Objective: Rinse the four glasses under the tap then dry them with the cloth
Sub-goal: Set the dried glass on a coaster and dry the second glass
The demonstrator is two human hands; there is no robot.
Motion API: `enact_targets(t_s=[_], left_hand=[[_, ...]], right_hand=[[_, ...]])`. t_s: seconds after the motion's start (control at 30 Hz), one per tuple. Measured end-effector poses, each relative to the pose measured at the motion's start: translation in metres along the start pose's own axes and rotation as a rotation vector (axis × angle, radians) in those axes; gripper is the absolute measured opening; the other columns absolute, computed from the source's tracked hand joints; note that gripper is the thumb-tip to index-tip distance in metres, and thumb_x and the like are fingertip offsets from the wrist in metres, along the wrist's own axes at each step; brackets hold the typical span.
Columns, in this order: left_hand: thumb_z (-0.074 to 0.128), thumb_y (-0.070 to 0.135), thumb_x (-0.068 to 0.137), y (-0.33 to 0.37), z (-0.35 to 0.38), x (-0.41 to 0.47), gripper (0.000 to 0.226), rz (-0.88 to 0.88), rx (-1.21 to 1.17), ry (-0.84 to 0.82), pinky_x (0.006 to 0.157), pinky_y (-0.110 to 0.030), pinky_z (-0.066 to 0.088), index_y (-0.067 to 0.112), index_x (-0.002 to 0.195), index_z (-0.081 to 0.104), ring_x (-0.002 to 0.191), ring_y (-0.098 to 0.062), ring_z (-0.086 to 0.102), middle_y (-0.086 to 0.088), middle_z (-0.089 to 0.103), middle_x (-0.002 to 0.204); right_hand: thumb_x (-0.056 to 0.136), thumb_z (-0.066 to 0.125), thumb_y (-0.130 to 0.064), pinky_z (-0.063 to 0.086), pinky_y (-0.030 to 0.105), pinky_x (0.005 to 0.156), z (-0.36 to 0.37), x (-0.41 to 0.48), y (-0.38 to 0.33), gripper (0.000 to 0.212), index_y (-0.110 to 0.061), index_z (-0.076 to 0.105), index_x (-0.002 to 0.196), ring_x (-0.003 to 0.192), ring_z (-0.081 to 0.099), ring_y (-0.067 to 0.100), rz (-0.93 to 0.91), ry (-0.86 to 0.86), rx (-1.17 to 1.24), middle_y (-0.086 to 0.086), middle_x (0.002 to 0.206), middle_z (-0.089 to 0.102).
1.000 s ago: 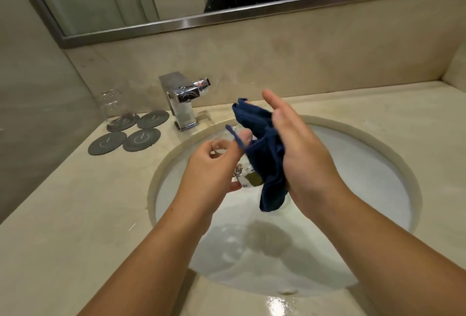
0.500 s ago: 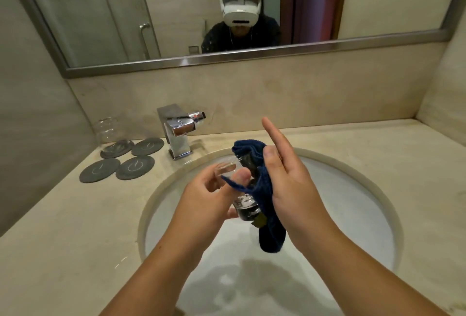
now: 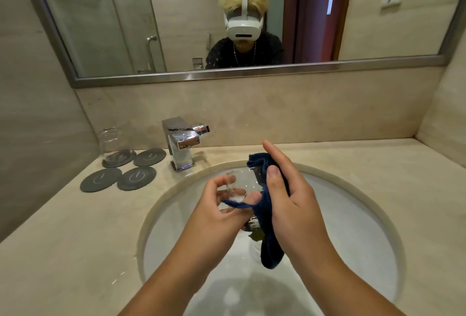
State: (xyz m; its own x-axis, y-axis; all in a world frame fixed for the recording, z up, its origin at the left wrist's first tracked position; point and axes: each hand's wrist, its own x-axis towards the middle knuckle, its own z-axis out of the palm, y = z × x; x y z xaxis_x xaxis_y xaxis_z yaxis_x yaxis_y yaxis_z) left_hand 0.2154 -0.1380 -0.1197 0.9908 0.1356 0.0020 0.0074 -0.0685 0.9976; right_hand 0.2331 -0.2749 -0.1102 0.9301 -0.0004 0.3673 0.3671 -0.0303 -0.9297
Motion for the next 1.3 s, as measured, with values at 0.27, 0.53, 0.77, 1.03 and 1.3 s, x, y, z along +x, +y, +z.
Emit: enact_targets(t_s=[0.27,0.53,0.77,1.03,1.3], left_hand=[[0.085,0.040,0.079,0.003,-0.007,-0.001,0.059,-0.023,-0.251,-0.158,0.079,-0.031,0.054,0.027,0.132,0.062,0.086,-0.012,0.074,0.002,0.080,0.108],[0.078,0.087,0.057,0.001,-0.005,0.004,0.076,0.087,-0.043,0.060,0.100,-0.053,0.058,0.047,0.120,0.066,0.097,-0.011,0.077,0.008,0.079,0.106],[0.077,0.059,0.072,0.008,0.000,-0.005,0.050,0.153,0.023,0.073,0.082,-0.032,0.060,0.045,0.116,0.060,0.084,-0.011,0.078,0.004,0.077,0.104],[0.091,0.076,0.048,0.003,-0.010,0.001,0.093,0.052,-0.246,-0.106,0.085,-0.038,0.060,0.029,0.125,0.069,0.083,-0.021,0.074,-0.009,0.079,0.104],[0.074,0.078,0.073,0.004,-0.003,0.003,0.060,0.064,-0.109,0.043,0.091,-0.044,0.061,0.036,0.115,0.064,0.087,-0.016,0.076,0.000,0.080,0.101]], right_hand=[[0.114,0.038,-0.038,0.053,0.027,0.102,0.000,0.002,0.002,0.039,-0.065,0.062,0.130,0.119,0.068,-0.003,0.075,0.015,0.135,-0.026,0.128,0.071],[0.113,0.043,-0.037,0.049,0.030,0.113,0.001,0.001,0.002,0.037,-0.062,0.059,0.135,0.129,0.059,-0.006,0.087,0.099,0.140,-0.030,0.136,0.065],[0.111,0.043,-0.036,0.042,-0.002,0.089,0.001,-0.003,-0.004,0.041,-0.062,0.047,0.142,0.120,0.049,-0.029,-0.014,0.024,0.048,-0.049,0.130,0.056],[0.095,0.038,-0.058,0.053,0.020,0.100,0.000,-0.003,-0.005,0.046,-0.068,0.052,0.138,0.125,0.063,-0.005,0.013,0.002,0.133,-0.032,0.135,0.064],[0.113,0.042,-0.032,0.058,0.011,0.072,0.000,-0.002,-0.004,0.040,-0.056,0.053,0.144,0.103,0.064,-0.019,0.070,0.048,0.165,-0.031,0.133,0.062]])
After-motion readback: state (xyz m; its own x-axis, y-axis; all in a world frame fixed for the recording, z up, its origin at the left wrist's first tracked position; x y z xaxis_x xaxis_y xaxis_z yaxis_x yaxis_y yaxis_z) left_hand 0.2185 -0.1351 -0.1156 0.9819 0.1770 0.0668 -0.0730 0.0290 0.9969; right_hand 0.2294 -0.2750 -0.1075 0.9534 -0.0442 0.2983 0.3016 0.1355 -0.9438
